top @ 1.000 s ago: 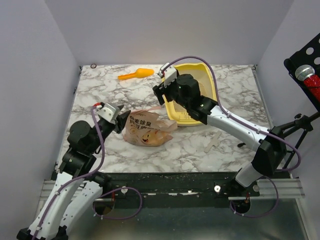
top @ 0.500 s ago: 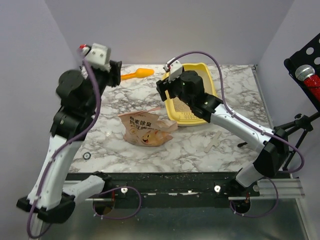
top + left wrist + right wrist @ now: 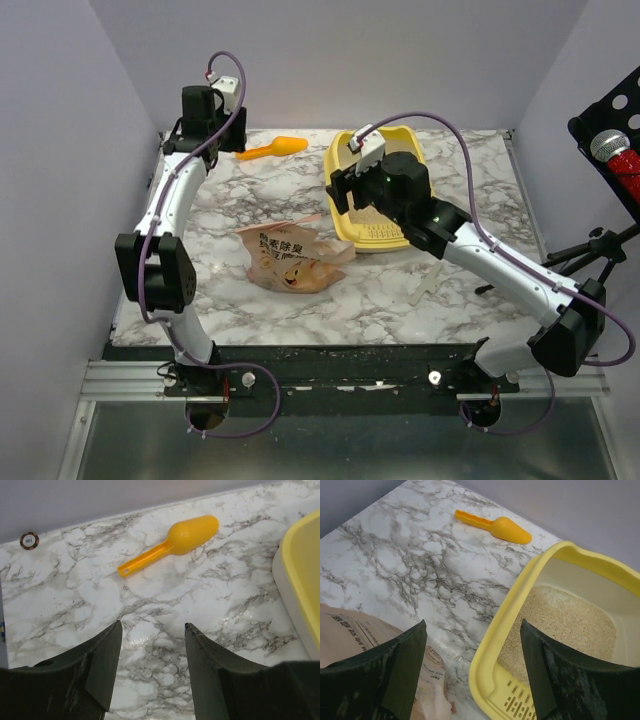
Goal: Fill the litter box with clean litter
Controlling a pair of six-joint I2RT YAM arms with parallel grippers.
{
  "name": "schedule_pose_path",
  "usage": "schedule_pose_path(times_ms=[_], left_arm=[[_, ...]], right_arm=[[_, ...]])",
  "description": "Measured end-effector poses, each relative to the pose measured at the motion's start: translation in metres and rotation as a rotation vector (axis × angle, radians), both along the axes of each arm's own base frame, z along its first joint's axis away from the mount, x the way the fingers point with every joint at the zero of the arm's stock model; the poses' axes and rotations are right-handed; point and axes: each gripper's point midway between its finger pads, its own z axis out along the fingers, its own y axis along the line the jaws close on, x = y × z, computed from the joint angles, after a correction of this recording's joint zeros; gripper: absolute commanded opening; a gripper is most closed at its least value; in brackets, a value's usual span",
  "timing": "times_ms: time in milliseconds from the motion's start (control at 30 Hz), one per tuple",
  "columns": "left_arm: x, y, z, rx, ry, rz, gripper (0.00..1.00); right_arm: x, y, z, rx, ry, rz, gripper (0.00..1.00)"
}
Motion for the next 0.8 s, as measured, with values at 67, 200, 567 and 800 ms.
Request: schedule_pose_path(times_ms=[67, 200, 567, 800], left_arm=[[0.019, 0.005, -0.006, -0.031, 0.010, -0.002, 0.61], [0.060, 0.000, -0.010, -0.076, -0.005, -0.044, 0.61], [0.134, -0.013, -0.045, -0.114, -0.025, -0.227, 0.68], [0.147, 0.005, -0.083, -0.126, 0.021, -0.255, 0.70]], right_arm=[[-0.003, 0.002, -0.006, -0.004, 0.023, 0.016, 0.82], [-0.009, 0.002, -0.025, -0.028, 0.069, 0.032, 0.82], [-0.021, 0.011, -0.046, -0.013, 0.150, 0.088, 0.82], [-0.022, 0.023, -0.067, -0.021, 0.210, 0.127, 0.82]])
